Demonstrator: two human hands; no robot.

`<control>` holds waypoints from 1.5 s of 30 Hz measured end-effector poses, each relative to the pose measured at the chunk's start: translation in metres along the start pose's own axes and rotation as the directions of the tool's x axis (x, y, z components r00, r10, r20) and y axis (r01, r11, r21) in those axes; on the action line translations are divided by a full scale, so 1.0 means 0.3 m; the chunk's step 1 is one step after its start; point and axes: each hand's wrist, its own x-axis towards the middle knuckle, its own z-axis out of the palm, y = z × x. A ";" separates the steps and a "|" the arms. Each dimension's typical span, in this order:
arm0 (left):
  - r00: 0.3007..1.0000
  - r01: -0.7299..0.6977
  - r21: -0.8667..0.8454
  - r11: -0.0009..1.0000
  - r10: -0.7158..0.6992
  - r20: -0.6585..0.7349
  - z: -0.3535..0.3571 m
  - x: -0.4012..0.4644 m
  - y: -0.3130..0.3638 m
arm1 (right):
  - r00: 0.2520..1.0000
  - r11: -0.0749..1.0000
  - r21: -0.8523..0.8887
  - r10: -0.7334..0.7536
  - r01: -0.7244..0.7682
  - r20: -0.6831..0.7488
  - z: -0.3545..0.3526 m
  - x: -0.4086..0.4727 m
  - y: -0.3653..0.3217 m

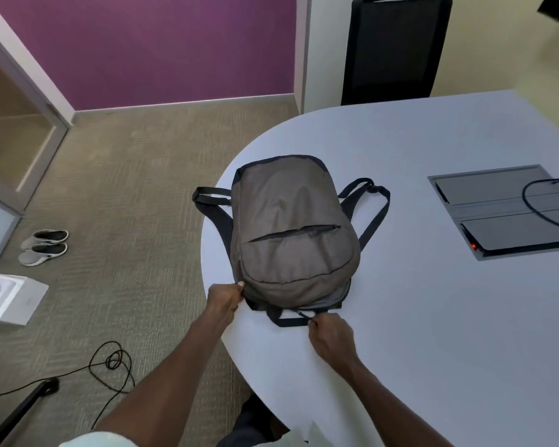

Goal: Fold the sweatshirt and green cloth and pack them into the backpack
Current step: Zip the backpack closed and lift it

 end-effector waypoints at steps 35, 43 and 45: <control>0.909 0.328 -0.063 0.943 -0.296 0.292 0.439 -0.301 -0.116 | 0.946 0.853 0.408 0.286 -0.325 0.155 -0.118 0.066 0.055; 0.863 0.453 -0.049 0.890 -0.424 0.275 0.454 -0.305 -0.078 | 0.973 0.882 0.412 0.212 -0.230 0.090 -0.156 0.065 0.050; 0.854 0.463 -0.013 0.886 -0.442 0.273 0.458 -0.298 -0.069 | 0.984 0.904 0.390 0.149 -0.176 0.097 -0.152 0.063 0.069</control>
